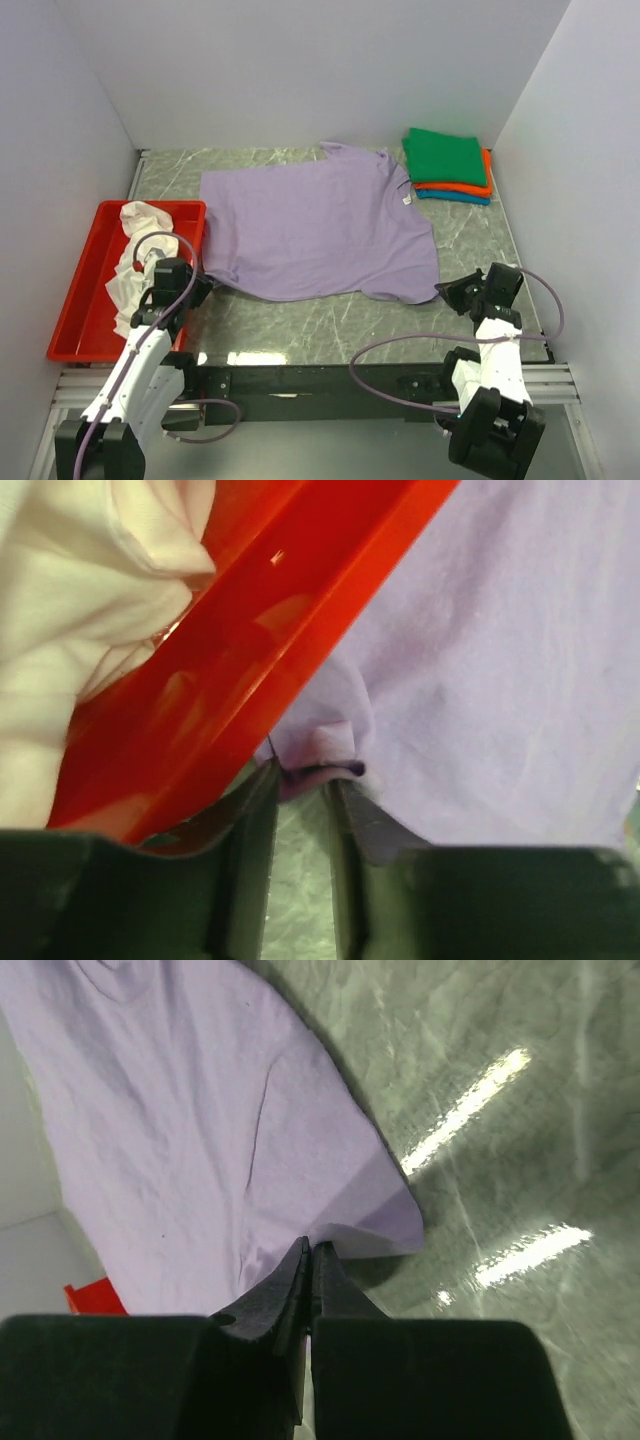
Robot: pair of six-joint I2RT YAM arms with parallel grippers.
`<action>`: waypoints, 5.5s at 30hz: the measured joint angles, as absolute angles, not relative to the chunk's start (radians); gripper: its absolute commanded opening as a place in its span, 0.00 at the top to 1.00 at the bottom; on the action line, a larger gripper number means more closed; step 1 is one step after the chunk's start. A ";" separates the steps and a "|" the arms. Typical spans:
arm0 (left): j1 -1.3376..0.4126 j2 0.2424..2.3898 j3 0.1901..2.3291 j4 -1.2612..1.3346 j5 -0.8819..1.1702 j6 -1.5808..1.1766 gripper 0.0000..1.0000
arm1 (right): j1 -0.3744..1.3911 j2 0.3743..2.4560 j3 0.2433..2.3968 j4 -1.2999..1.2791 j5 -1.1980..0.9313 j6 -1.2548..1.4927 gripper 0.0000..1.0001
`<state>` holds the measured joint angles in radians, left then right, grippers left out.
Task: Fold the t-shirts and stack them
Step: Flatten the tshirt out, then fold the tshirt
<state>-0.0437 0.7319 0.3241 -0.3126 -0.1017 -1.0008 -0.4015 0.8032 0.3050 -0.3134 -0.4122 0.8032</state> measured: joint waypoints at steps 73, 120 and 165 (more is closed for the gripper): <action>-0.662 1.078 0.530 -0.845 -0.573 -1.648 0.57 | -0.418 0.891 0.453 -0.351 -0.409 0.720 0.75; -0.689 0.880 0.613 -1.048 -0.680 -1.732 1.00 | -0.420 0.783 0.460 -0.474 -0.344 0.713 1.00; -0.212 1.557 1.029 -0.624 -0.542 -1.163 0.99 | -0.065 1.822 1.513 -0.370 -0.323 0.769 1.00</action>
